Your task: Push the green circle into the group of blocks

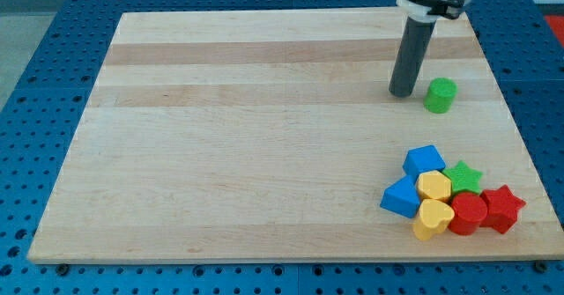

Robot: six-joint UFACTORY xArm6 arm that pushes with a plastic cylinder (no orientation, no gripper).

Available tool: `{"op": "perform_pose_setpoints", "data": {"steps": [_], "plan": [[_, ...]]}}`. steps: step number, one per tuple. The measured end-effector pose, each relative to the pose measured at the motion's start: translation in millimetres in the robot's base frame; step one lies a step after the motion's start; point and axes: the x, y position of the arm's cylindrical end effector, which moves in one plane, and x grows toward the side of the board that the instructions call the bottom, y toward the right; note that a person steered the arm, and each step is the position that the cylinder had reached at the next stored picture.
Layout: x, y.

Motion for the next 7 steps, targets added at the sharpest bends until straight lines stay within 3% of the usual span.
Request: {"op": "perform_pose_setpoints", "data": {"steps": [1,4,5,6,7], "plan": [[6.3,38.2],[46.9,51.1],[40.2,51.2],[-1.9,61.3],[-3.9,76.1]]}}
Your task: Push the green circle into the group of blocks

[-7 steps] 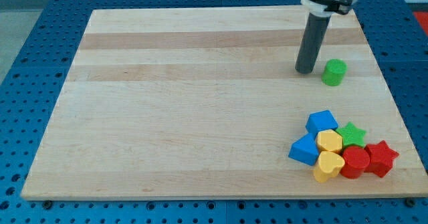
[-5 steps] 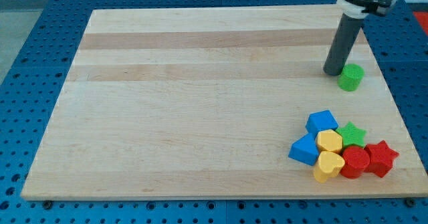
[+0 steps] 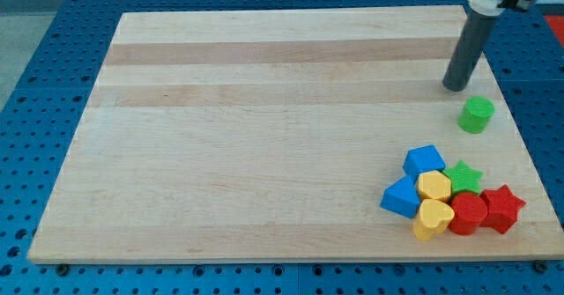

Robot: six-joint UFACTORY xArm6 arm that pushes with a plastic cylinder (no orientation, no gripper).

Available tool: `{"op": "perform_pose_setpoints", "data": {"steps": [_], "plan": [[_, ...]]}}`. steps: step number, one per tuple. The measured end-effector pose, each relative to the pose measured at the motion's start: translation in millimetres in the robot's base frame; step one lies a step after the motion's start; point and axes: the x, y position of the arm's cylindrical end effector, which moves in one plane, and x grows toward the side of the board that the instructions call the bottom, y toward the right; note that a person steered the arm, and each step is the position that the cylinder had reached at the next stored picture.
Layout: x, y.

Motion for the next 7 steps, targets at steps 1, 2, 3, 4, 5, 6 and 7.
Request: {"op": "perform_pose_setpoints", "data": {"steps": [1,2,3,4,5,6,7], "plan": [[24.3,0.0],[35.9,0.0],[51.6,0.0],[74.7,0.0],[95.0,0.0],[108.5,0.0],[102.8,5.5]]}}
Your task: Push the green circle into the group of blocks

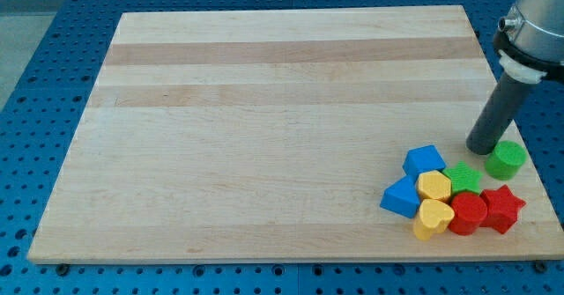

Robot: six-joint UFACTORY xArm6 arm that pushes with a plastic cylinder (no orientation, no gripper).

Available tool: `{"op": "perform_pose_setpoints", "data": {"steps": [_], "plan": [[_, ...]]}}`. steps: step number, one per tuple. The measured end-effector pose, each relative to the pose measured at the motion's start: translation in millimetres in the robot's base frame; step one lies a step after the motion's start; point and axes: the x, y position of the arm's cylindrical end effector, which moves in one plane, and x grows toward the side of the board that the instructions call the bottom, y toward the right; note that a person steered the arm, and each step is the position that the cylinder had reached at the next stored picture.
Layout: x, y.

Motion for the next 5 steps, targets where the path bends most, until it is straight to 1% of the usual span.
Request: {"op": "perform_pose_setpoints", "data": {"steps": [1,3,4,5], "plan": [[-15.7,30.0],[-12.3,43.1],[-3.8,48.9],[20.7,48.9]]}}
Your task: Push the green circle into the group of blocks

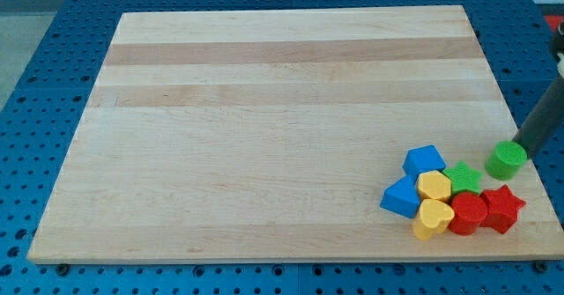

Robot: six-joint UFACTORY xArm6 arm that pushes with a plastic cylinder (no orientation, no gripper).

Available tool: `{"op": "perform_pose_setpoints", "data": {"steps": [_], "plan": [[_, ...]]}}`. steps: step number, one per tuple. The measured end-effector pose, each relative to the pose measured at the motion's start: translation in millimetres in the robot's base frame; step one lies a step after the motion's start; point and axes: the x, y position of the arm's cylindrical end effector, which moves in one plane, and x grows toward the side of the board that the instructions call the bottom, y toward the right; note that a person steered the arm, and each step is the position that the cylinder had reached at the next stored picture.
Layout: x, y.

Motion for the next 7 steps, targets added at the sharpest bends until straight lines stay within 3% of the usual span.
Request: {"op": "perform_pose_setpoints", "data": {"steps": [7], "plan": [[14.5,-12.2]]}}
